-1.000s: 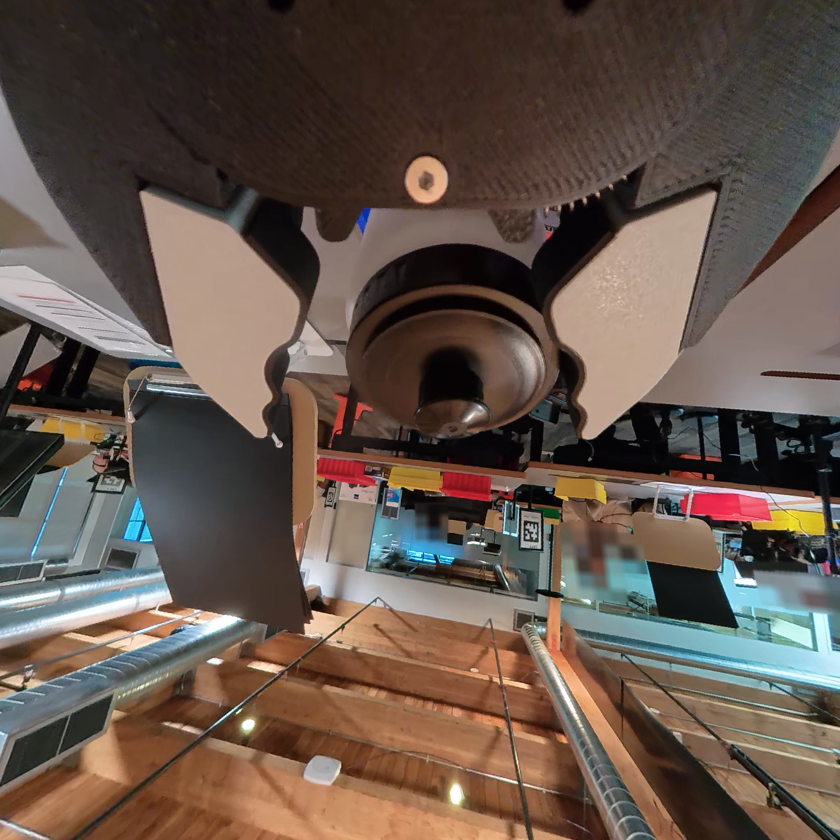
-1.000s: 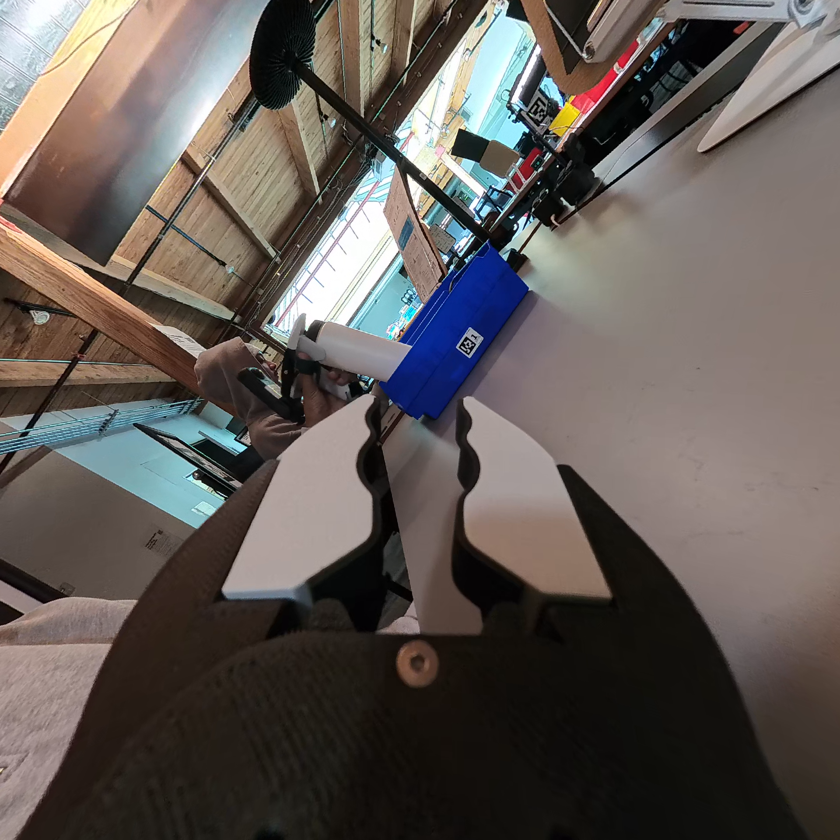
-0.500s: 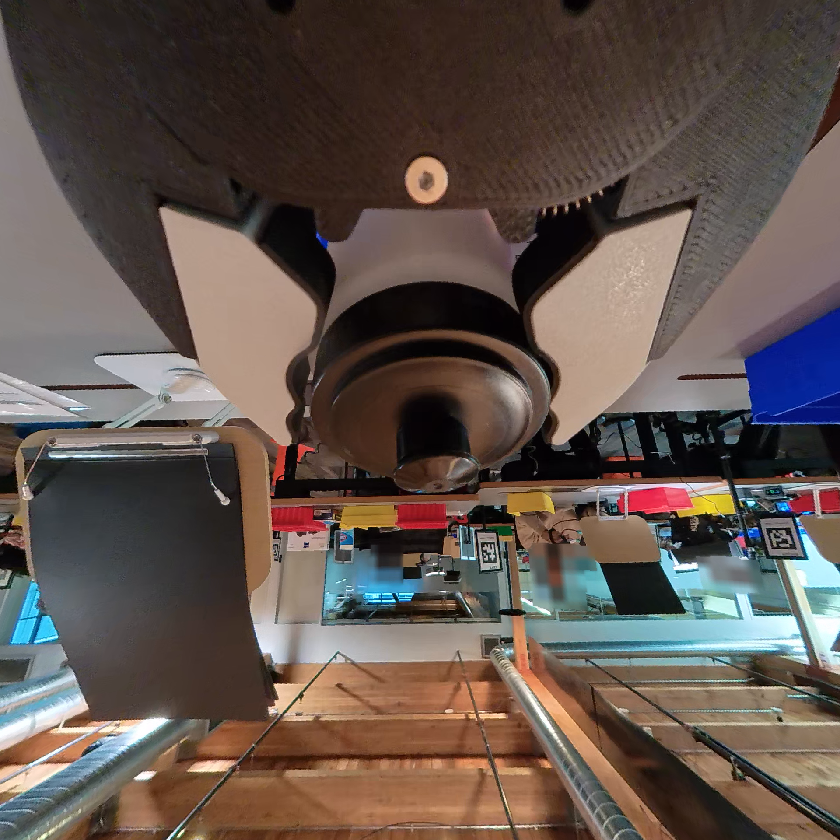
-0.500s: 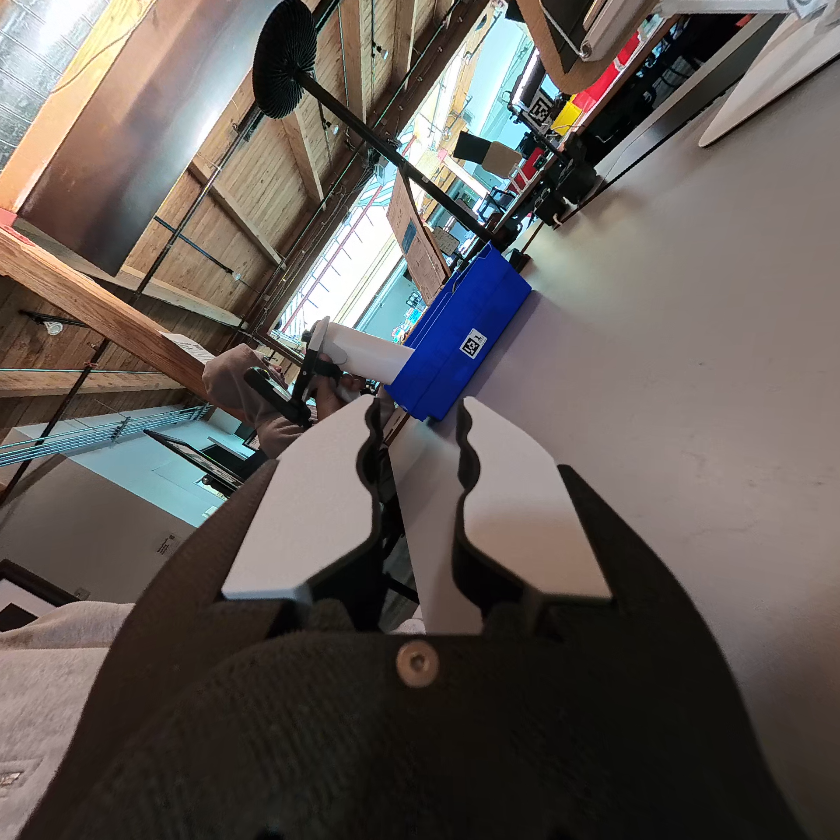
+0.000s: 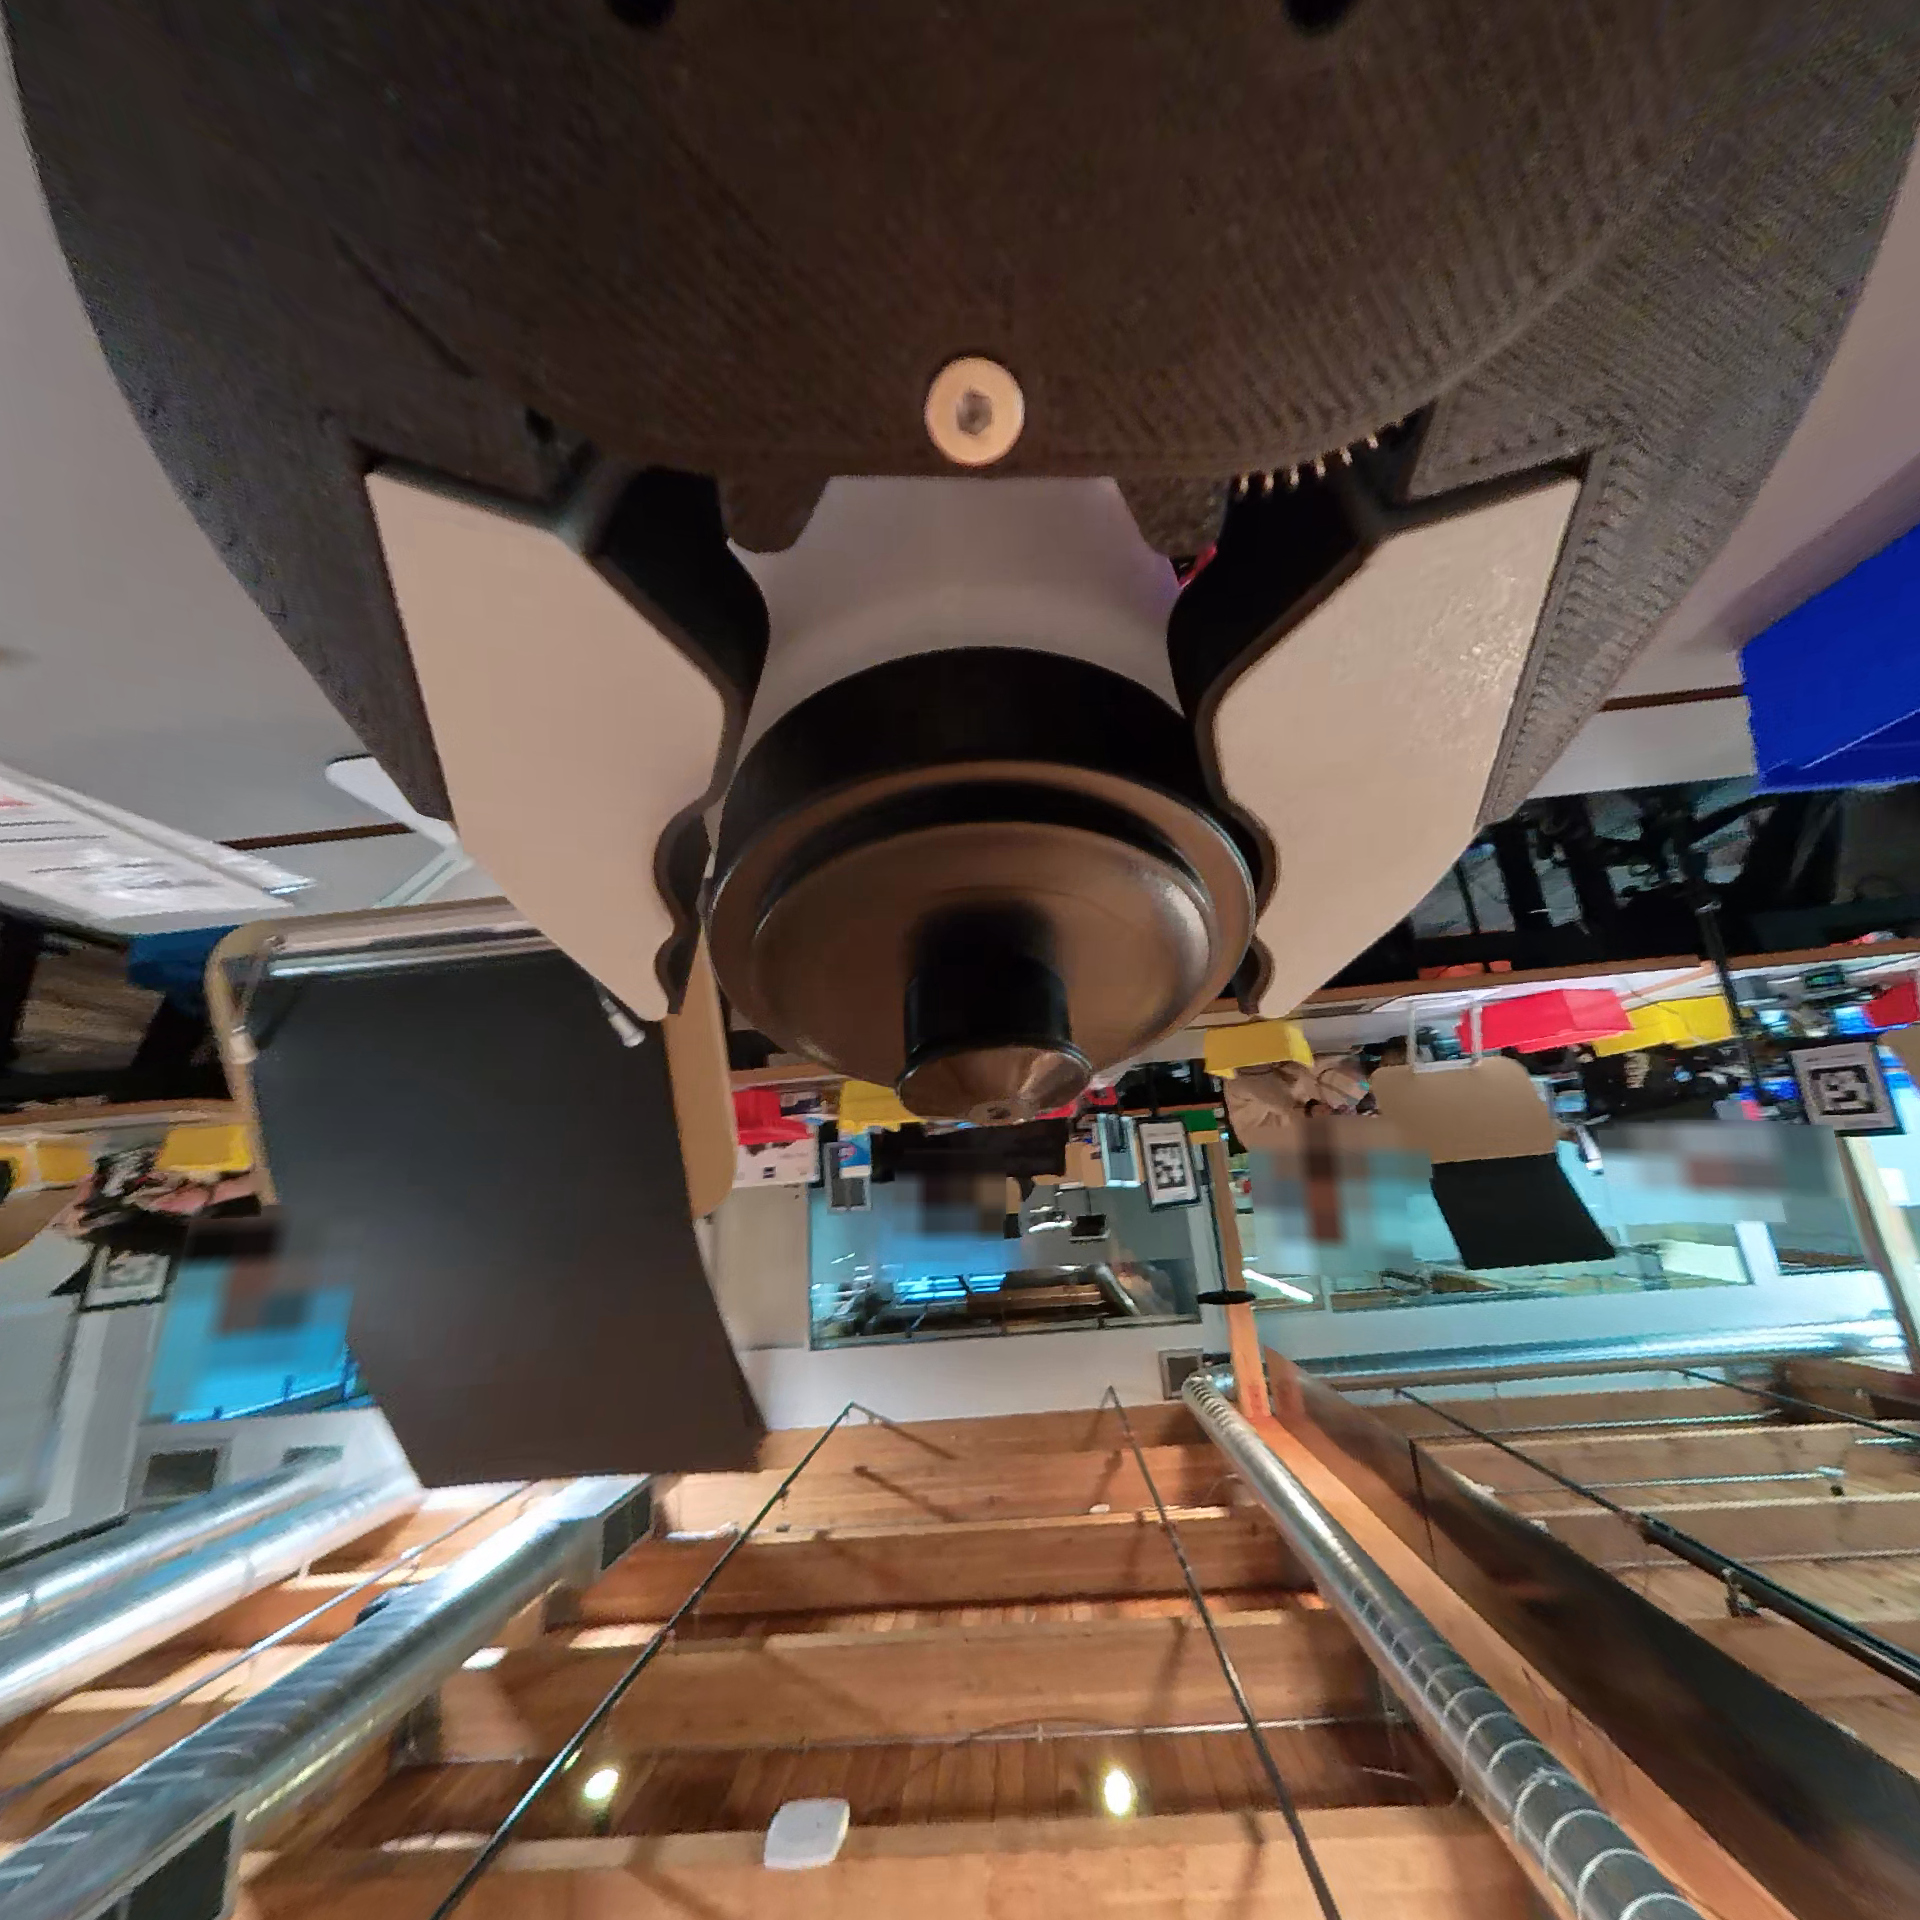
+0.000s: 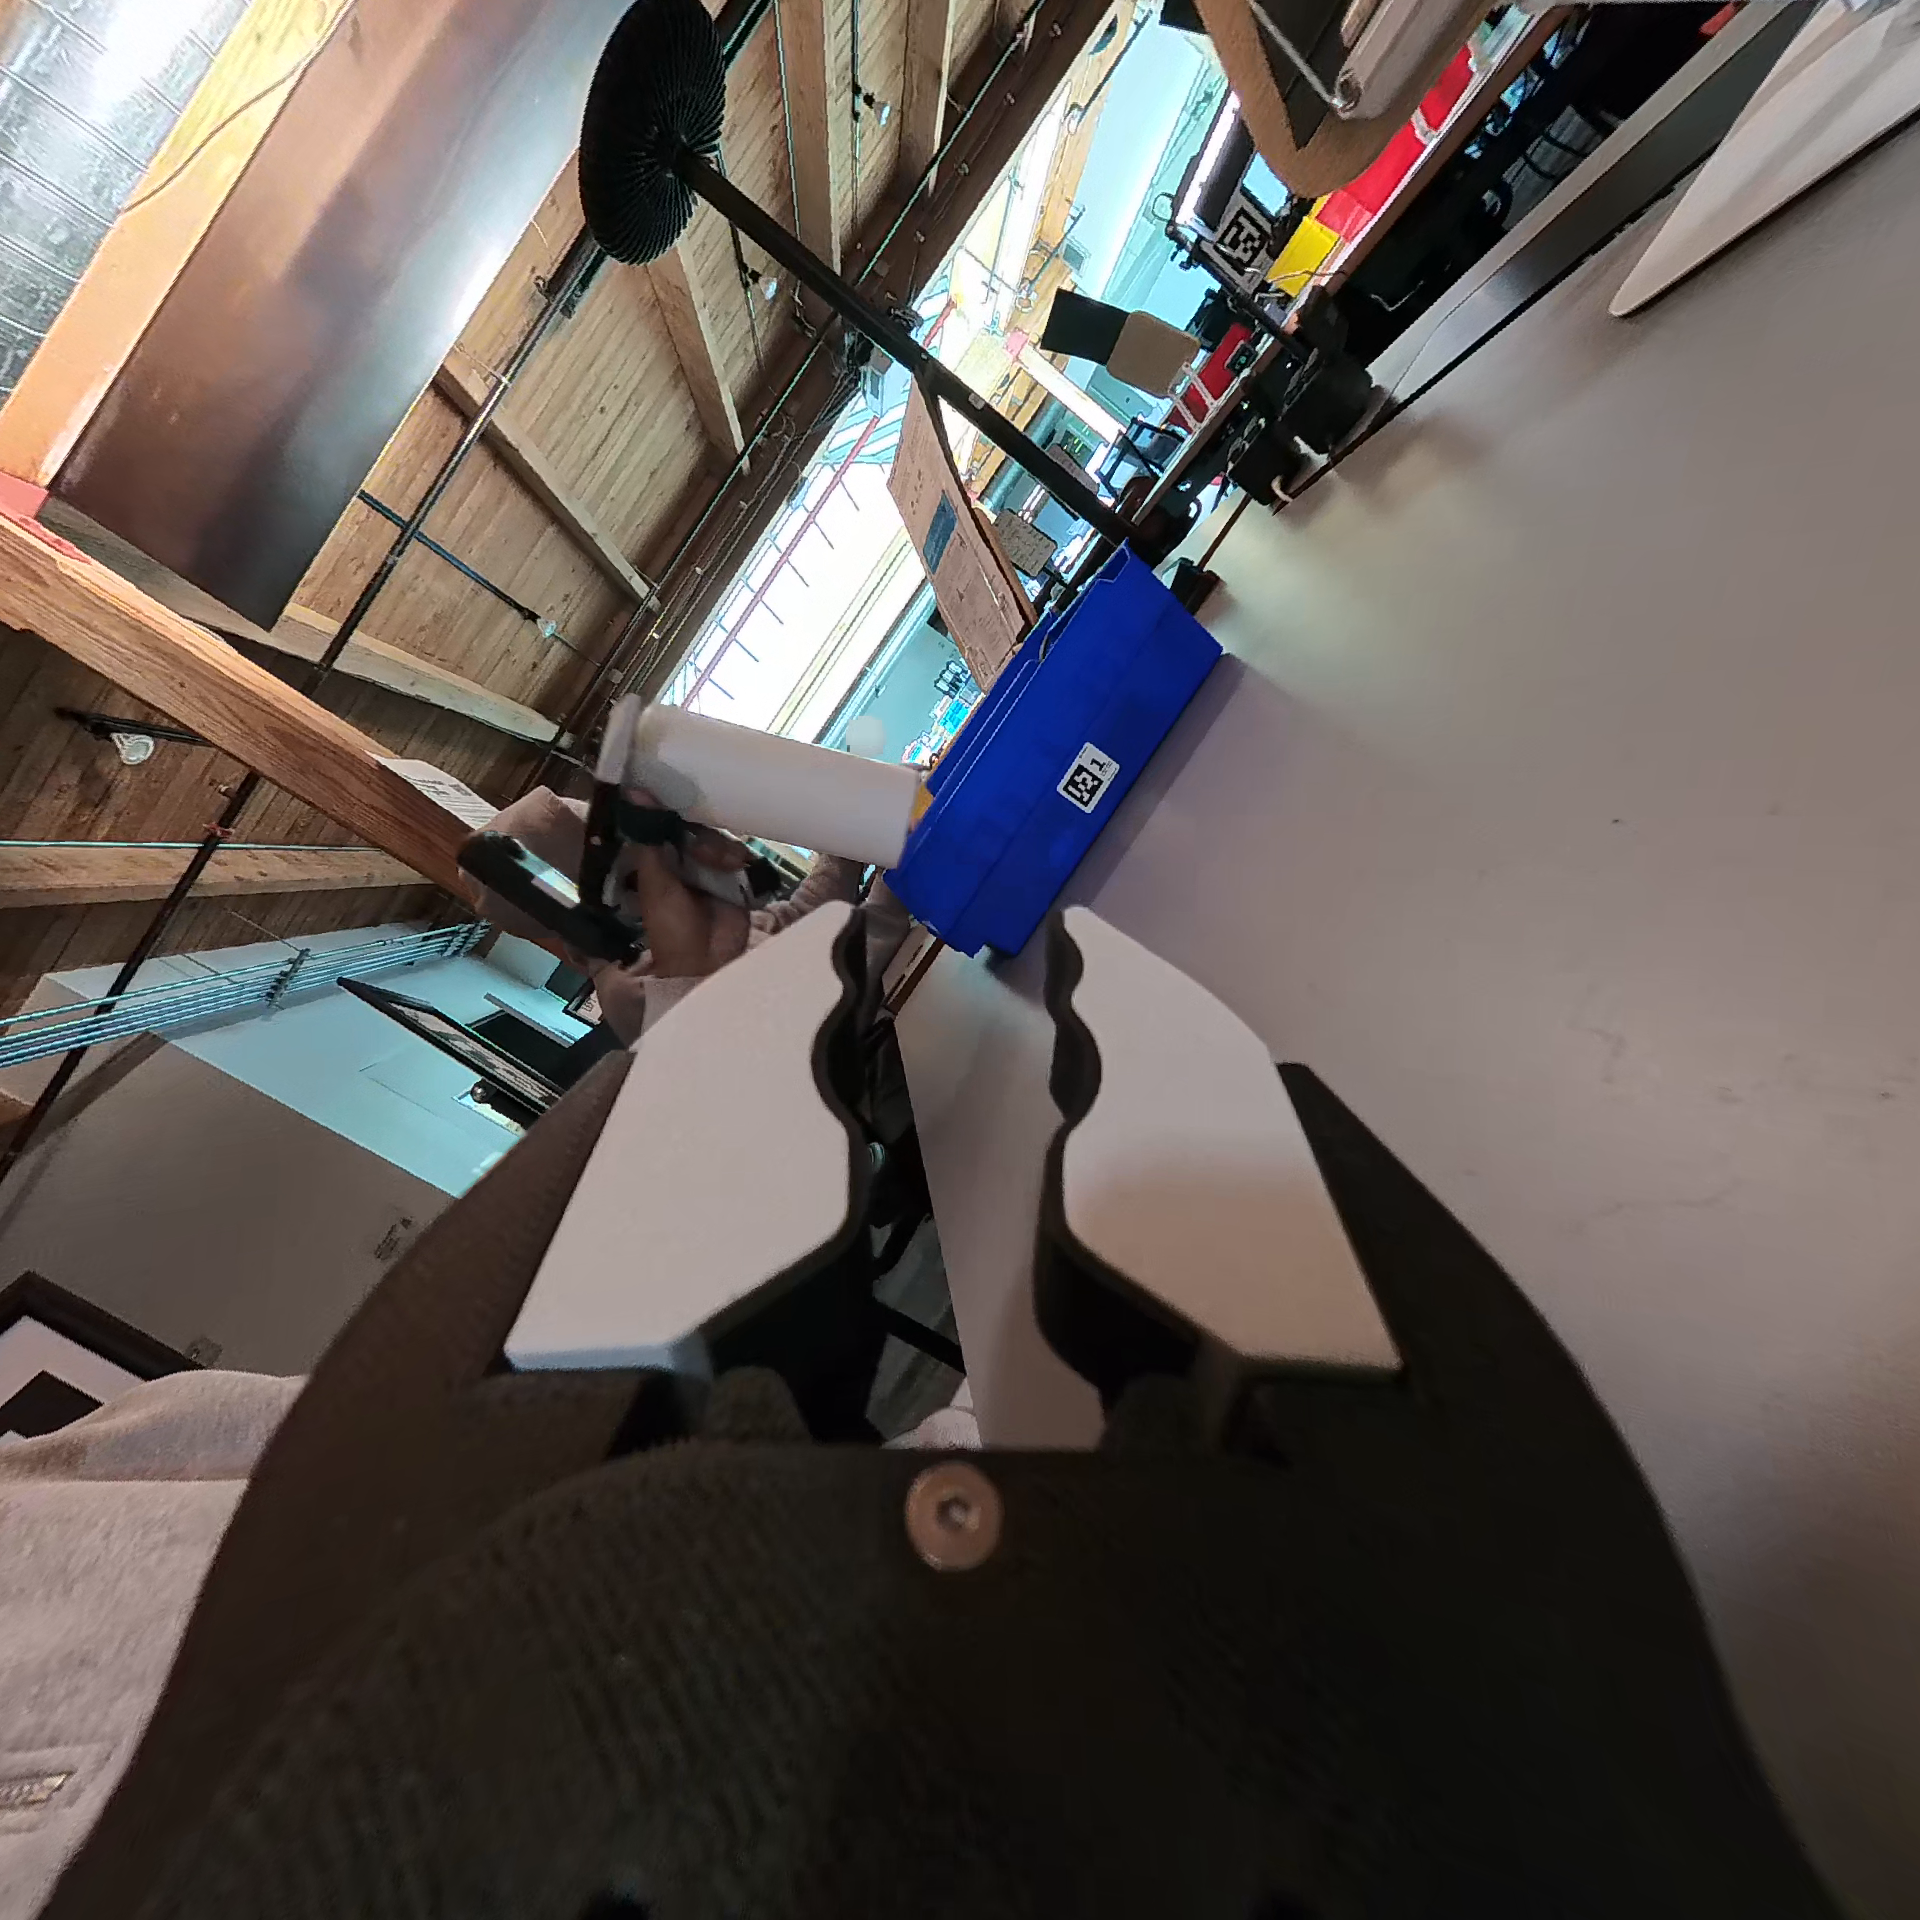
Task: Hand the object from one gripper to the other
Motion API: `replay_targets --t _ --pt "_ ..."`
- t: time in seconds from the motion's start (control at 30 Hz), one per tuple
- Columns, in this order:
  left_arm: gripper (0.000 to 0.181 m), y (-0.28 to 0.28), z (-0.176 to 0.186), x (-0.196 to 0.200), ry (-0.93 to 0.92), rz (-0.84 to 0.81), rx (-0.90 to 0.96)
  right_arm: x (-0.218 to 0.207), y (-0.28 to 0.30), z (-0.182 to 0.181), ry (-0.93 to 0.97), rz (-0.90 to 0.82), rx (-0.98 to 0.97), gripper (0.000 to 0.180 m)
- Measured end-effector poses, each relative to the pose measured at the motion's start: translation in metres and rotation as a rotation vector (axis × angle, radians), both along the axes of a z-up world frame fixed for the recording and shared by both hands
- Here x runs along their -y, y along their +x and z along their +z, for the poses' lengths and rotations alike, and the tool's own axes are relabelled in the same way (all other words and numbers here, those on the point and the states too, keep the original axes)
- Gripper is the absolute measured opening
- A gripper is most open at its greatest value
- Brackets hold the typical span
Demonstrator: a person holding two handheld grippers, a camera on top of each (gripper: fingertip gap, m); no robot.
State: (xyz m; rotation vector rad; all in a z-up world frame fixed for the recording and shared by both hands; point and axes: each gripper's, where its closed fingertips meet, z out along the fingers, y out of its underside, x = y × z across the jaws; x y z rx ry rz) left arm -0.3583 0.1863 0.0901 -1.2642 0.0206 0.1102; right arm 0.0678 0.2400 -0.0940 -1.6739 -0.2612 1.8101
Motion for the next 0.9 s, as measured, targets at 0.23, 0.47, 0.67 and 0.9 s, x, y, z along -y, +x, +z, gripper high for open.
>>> replay_targets --t 0.23,0.47,0.67,0.9 --pt "0.1 0.082 0.033 0.01 -0.07 -0.353 0.011 0.021 -0.014 0.014 0.196 0.056 0.052 0.049" --pt "0.1 0.212 0.025 0.012 -0.183 -0.745 -0.057 0.085 -0.052 0.02 0.786 0.161 0.218 0.082" --pt "0.099 0.315 -0.004 0.022 -0.272 -1.092 0.026 0.112 -0.075 0.022 0.896 0.15 0.223 0.127" --pt "0.099 0.375 -0.019 0.04 -0.298 -1.301 0.138 0.132 -0.091 0.013 0.811 0.239 0.217 0.139"
